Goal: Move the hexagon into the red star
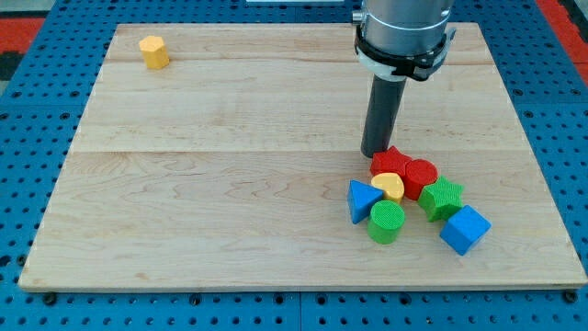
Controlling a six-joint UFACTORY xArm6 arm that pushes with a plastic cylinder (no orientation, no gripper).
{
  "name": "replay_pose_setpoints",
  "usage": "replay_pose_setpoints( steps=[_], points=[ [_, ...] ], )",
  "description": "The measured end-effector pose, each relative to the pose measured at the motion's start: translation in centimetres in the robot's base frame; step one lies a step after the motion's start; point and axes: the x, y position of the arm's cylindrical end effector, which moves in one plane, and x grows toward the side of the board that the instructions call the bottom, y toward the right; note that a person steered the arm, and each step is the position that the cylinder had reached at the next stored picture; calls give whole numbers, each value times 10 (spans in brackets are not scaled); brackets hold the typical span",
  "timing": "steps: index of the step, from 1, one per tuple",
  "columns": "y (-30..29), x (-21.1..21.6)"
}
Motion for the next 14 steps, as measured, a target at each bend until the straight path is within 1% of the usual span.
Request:
replay_pose_setpoints(
  steps=[1, 2, 3, 4, 5, 6, 7, 8, 9, 10, 11, 12, 13, 14],
  points=[
    [-97, -67],
    [-237, -89],
    [-338, -150],
    [-345, -196],
    [-215, -132],
    [-127, -96],
    [-198, -129],
    [-228, -168],
    [-133, -161],
    [-65, -80],
    [-29, -38],
    [-16, -28],
    [-85, -61],
    [-84, -10]
  ],
)
